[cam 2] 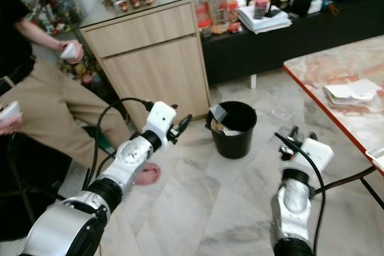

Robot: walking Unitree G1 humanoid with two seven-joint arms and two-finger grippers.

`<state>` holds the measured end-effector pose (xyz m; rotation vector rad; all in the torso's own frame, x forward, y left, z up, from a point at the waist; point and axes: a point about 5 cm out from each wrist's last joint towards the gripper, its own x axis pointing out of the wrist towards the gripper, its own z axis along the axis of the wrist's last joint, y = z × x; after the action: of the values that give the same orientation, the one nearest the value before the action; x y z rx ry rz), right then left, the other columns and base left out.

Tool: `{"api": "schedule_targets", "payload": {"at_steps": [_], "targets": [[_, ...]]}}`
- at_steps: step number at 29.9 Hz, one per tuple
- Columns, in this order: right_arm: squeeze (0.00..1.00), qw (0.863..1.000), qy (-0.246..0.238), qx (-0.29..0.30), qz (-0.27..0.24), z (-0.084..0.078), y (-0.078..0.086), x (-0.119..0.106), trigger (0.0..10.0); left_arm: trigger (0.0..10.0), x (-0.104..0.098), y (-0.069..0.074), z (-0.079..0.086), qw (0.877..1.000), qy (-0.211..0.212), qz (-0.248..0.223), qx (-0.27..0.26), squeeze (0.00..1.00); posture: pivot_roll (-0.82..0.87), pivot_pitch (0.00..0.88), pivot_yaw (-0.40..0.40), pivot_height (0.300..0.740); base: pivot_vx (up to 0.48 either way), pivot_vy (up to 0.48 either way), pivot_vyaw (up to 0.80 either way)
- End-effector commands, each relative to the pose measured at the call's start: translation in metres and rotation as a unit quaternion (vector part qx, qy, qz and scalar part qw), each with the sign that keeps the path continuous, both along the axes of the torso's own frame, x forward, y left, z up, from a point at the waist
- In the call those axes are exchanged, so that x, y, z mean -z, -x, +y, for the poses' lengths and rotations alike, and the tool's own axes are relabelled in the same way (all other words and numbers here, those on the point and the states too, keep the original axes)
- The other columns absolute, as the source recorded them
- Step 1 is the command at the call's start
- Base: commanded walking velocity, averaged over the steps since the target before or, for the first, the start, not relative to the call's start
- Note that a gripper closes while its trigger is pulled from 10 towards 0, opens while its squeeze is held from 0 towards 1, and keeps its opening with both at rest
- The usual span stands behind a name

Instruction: Picking trash to rubbish bin

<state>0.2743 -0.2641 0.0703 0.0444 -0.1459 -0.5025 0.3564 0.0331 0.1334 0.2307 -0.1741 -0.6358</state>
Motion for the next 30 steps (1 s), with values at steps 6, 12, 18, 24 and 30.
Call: {"api": "schedule_targets", "payload": {"at_steps": [6,12,18,24,30], "targets": [[0.0,0.998,-0.004,-0.055,-0.001,0.021,-0.013,-0.003,10.0,10.0,-0.002,-0.005,0.014,1.0,-0.006,-0.008,-0.021,0.0,-0.02,0.0,0.198,0.74,0.0,0.0,0.0],[0.0,0.985,-0.027,-0.169,0.004,0.066,-0.04,-0.008,10.0,10.0,-0.008,-0.011,0.038,0.996,0.002,-0.036,-0.083,0.0,0.04,0.0,0.129,0.74,0.0,0.0,0.0],[0.0,0.98,-0.035,-0.198,0.009,0.083,-0.058,-0.016,10.0,10.0,-0.006,-0.013,0.066,0.986,0.032,-0.04,-0.157,0.0,0.11,0.0,0.065,0.74,0.0,0.0,0.0],[0.0,0.971,-0.033,-0.236,0.002,0.096,-0.071,-0.027,10.0,10.0,-0.008,-0.014,0.078,0.98,0.043,-0.046,-0.188,0.0,0.14,0.0,0.031,0.74,0.0,0.0,0.0],[0.0,0.971,-0.024,-0.24,-0.003,0.093,-0.076,-0.033,10.0,10.0,-0.009,-0.016,0.085,0.977,0.044,-0.047,-0.204,0.0,0.14,0.0,0.017,0.74,0.0,0.0,0.0]]}}
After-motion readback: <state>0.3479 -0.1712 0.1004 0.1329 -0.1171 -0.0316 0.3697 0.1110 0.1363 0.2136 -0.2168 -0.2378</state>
